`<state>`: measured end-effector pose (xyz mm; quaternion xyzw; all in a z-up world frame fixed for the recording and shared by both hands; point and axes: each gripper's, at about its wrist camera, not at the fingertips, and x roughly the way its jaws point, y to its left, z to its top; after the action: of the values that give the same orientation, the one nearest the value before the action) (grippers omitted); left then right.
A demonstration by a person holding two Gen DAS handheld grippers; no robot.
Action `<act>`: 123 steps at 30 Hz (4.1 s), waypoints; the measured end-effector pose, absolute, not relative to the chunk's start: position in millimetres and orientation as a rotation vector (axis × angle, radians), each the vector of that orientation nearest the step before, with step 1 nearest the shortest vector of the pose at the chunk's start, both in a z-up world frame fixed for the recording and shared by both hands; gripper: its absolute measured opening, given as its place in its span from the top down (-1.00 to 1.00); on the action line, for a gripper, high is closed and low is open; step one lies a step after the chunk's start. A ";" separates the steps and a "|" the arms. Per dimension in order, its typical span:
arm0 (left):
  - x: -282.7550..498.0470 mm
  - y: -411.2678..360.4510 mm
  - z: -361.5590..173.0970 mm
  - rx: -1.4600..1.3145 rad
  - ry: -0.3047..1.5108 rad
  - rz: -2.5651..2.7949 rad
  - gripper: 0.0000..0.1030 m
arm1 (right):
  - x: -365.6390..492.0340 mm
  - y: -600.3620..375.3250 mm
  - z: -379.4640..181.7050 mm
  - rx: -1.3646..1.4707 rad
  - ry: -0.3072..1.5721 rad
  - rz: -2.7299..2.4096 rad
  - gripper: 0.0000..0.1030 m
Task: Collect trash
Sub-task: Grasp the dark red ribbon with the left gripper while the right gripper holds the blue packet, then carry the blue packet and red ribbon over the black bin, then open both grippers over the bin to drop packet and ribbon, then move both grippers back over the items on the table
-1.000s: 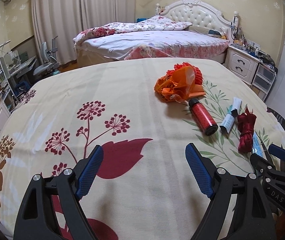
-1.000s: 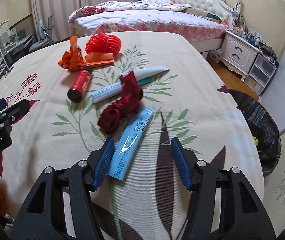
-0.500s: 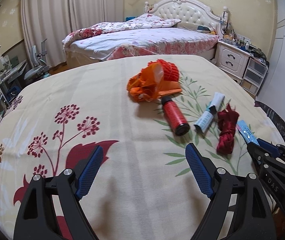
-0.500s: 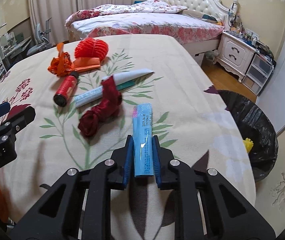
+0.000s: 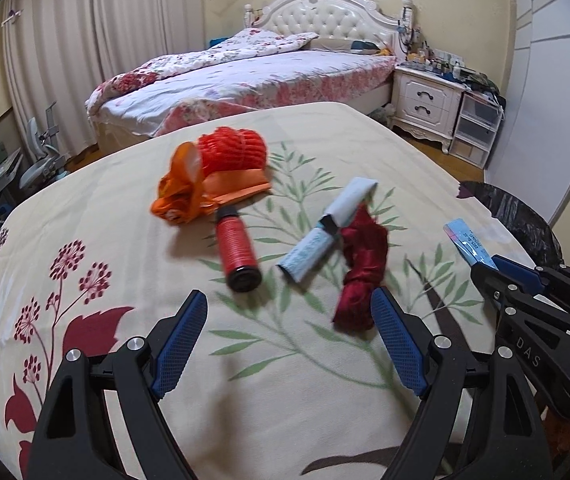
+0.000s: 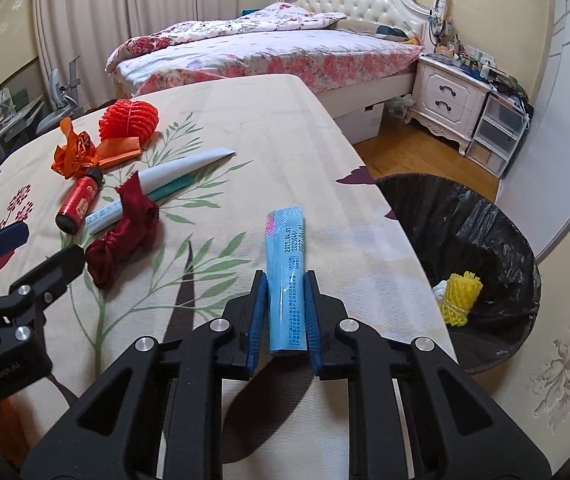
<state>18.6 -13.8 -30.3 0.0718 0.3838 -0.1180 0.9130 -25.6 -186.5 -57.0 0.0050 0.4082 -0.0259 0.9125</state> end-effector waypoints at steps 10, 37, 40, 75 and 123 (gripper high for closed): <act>32.6 -39.8 -39.7 0.187 0.845 -0.278 -0.29 | -26.3 -195.8 -57.1 0.037 0.834 -0.038 0.64; 20.3 -35.4 -24.7 0.109 0.792 -0.365 0.58 | -31.9 -208.6 -45.3 0.056 0.808 -0.098 0.65; 21.3 -43.0 -20.7 0.108 0.778 -0.383 0.57 | -32.5 -219.1 -40.0 0.065 0.792 -0.128 0.65; 79.7 -214.1 -24.6 0.256 0.745 -0.593 0.57 | -5.6 -355.7 -44.8 0.230 0.733 -0.401 0.64; 76.4 -126.5 -11.7 0.165 0.752 -0.383 -0.46 | -4.5 -311.0 -38.5 0.211 0.740 -0.338 -0.07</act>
<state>76.4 -126.5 -11.7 0.0798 0.3644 -0.1856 0.9090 -4.5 -311.0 -38.5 0.1024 0.3591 -0.1640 0.9130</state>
